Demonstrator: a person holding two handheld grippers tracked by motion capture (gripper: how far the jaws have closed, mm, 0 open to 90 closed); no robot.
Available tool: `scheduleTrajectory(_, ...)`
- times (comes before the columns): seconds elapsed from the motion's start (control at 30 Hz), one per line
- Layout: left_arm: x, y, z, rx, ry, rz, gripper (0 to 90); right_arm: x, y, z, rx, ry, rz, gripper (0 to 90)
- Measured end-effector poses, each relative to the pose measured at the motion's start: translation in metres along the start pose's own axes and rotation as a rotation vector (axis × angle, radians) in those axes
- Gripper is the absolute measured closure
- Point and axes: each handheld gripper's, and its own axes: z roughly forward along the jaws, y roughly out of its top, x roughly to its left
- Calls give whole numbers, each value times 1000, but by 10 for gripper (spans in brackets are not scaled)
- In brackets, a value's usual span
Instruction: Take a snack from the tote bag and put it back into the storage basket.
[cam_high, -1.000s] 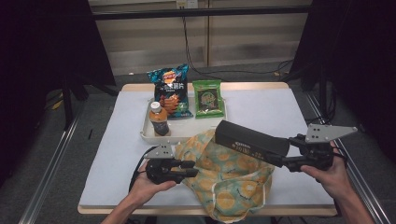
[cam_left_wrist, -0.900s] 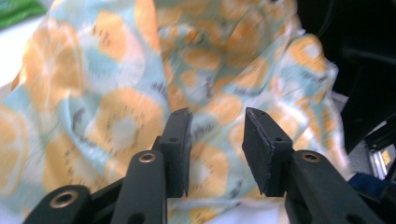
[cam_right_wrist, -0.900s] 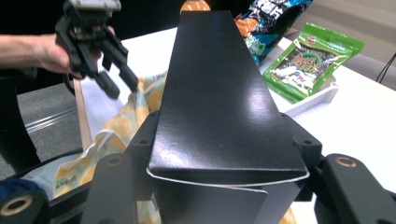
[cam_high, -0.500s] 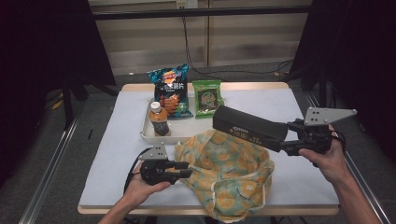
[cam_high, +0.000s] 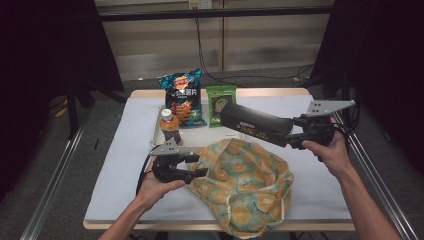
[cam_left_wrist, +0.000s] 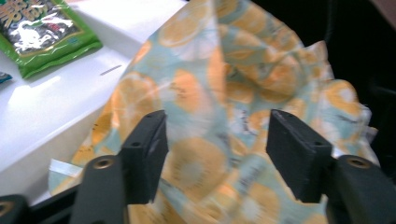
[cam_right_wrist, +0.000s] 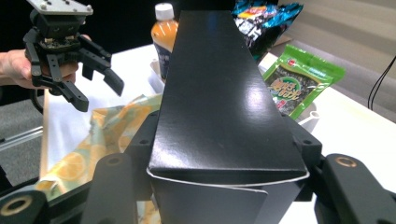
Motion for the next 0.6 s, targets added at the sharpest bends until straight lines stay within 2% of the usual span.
scheduleTrajectory(0.1,5,1,11,16,8,-2,308,-2,-1,12,21,11,-9,433)
scheduleTrajectory(0.2,3,0,21,45,20,13,310,-7,-1,23,36,21,-11,432)
scheduleTrajectory(0.23,1,-1,24,60,28,15,342,-8,-2,26,41,22,-15,433)
scheduleTrajectory(0.27,0,-2,26,75,52,24,413,-10,-3,30,49,23,-16,432)
scheduleTrajectory(0.3,0,-3,28,88,54,26,479,-12,-3,34,53,31,-14,433)
scheduleTrajectory(0.37,0,-7,29,103,47,37,675,-16,-5,41,59,33,-12,433)
scheduleTrajectory(0.4,1,-8,30,111,27,36,798,-18,-6,45,61,38,-13,433)
scheduleTrajectory(0.43,0,-9,29,123,8,46,876,-19,-6,47,61,40,-13,433)
scheduleTrajectory(0.5,-3,-10,27,130,-23,40,900,-22,-8,56,66,49,-19,433)
scheduleTrajectory(0.6,-10,-12,21,140,-49,47,900,-26,-10,68,80,67,-30,433)
